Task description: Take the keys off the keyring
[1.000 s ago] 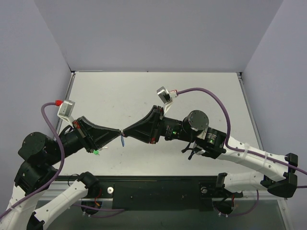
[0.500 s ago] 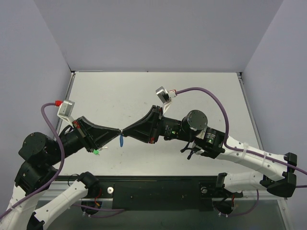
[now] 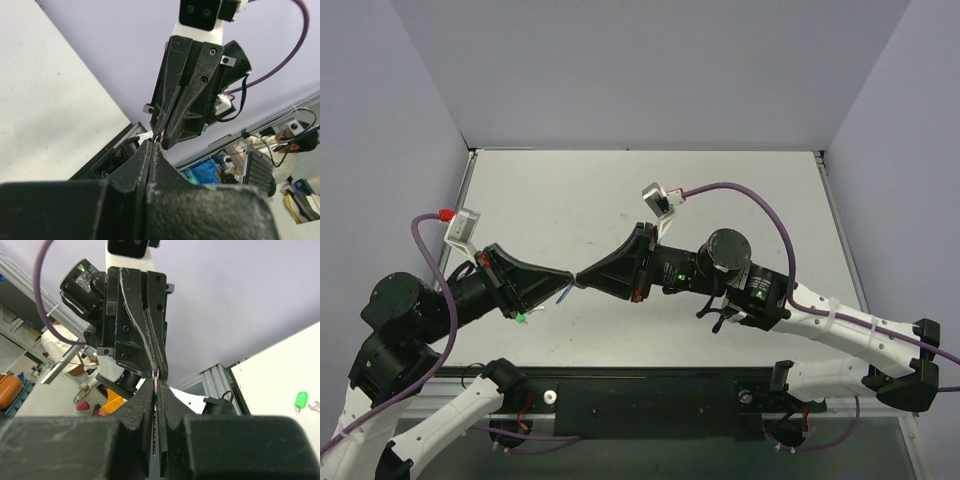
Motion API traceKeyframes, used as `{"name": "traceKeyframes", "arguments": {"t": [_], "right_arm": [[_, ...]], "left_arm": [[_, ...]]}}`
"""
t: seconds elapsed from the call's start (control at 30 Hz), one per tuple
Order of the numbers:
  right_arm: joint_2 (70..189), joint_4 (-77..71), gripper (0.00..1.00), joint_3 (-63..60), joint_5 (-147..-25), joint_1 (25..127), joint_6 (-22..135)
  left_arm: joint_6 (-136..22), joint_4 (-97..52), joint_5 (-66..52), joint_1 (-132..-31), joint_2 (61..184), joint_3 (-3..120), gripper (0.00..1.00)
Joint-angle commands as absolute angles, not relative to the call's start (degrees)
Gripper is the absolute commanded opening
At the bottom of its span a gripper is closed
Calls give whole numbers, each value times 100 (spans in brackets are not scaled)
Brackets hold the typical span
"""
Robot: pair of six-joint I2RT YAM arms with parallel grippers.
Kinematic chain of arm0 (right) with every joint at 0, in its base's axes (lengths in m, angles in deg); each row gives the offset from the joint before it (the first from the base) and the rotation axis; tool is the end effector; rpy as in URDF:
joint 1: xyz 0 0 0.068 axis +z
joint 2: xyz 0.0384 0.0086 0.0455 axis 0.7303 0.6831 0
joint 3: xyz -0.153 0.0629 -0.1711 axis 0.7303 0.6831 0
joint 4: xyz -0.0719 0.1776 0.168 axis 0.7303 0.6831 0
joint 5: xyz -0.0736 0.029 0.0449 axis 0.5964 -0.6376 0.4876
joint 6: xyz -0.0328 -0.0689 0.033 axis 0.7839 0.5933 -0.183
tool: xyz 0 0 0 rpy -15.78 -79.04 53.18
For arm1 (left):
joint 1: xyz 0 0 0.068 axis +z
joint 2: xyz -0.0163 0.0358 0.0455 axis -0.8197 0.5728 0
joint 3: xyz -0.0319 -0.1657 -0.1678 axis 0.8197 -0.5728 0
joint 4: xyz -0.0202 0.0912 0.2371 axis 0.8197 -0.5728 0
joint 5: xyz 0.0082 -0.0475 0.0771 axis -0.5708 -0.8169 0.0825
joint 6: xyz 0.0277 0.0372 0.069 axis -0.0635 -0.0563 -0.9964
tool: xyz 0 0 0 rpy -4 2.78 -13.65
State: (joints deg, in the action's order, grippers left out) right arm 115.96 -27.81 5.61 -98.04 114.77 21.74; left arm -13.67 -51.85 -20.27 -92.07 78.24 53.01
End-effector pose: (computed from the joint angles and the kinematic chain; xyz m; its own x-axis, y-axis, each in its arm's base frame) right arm 0.0889 0.2847 0.4492 -0.5333 0.3413 -0.7740 -0.8459 -0.2144 0.4883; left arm 0.0820 -0.0950 0.4379 -0.6291 -0.4796 -0.6118 0.5812 0.2324 -0.7798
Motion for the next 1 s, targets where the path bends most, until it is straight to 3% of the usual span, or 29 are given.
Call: {"name": "traceKeyframes", "arguments": {"t": [0.0, 0.2, 0.73, 0.8, 0.9, 0.97], "right_arm": [[11345, -2614, 0, 453, -10022, 11503, 2434], [11117, -1797, 0, 594, -10312, 11503, 2672], [10844, -1260, 0, 787, -10427, 11626, 2873], [10765, -1233, 0, 822, -10278, 11626, 2909], [10624, -1303, 0, 945, -10067, 11626, 2926], [10528, -1391, 0, 1033, -9927, 11626, 2891]], "left_arm": [[-1942, -5973, -2267, -9197, 8091, 5944, 0], [-2461, -6828, -2891, -9197, 8443, 6446, 0], [-2743, -7084, -3939, -9188, 8953, 6736, 0], [-2752, -7119, -3702, -9197, 8936, 6789, 9], [-2673, -6979, -3359, -9197, 8751, 6781, 42], [-2585, -6839, -3149, -9197, 8611, 6728, 54]]}}
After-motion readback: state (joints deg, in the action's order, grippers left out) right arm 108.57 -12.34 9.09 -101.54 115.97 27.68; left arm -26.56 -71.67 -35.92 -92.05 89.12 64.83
